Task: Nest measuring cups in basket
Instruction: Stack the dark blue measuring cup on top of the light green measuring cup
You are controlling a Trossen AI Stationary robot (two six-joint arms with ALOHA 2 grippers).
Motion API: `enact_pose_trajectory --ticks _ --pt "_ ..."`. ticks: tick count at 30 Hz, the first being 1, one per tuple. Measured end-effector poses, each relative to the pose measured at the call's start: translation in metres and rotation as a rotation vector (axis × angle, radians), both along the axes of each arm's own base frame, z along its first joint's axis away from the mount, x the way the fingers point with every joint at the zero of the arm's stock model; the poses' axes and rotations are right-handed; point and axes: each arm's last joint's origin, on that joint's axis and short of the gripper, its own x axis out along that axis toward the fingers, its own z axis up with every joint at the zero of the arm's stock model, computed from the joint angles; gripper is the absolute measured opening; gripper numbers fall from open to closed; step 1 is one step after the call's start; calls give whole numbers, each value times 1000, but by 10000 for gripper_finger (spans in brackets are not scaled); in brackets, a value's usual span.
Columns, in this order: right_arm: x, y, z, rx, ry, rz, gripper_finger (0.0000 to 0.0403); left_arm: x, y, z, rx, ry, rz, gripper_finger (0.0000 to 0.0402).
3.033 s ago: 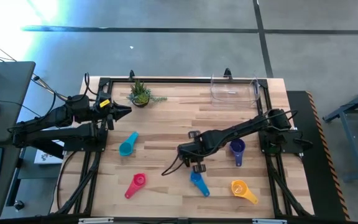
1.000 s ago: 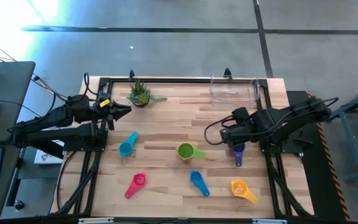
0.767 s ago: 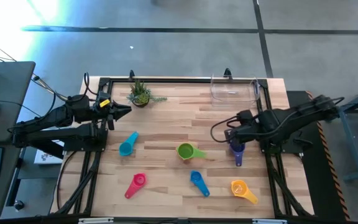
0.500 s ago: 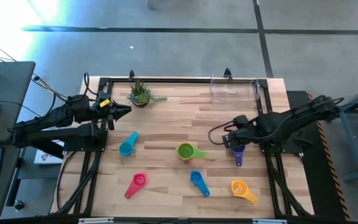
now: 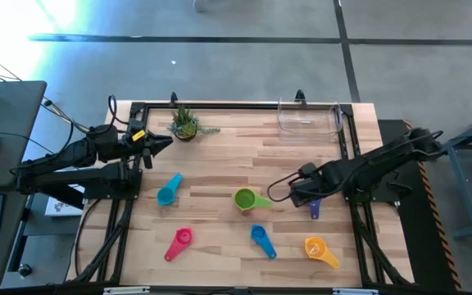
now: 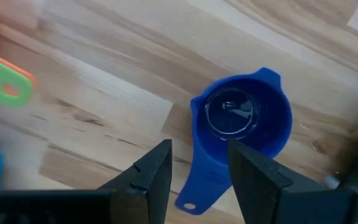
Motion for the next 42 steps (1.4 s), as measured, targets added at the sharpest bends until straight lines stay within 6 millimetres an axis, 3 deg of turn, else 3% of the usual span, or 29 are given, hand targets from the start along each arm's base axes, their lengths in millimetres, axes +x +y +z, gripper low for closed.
enact_pose_trajectory --ticks 8,21,25,30,42 --pt "13 5 -26 19 42 106 146 0 0 0 0 0 4 58" --pt "23 5 -56 -1 190 112 135 0 0 0 -22 -9 11 58" --pt "25 4 -58 1 189 108 95 0 0 0 -22 -8 12 58" --pt "25 5 -58 4 189 109 16 0 0 0 -22 -8 12 58" --pt "33 7 -47 21 153 109 5 0 0 0 -22 -8 12 58"
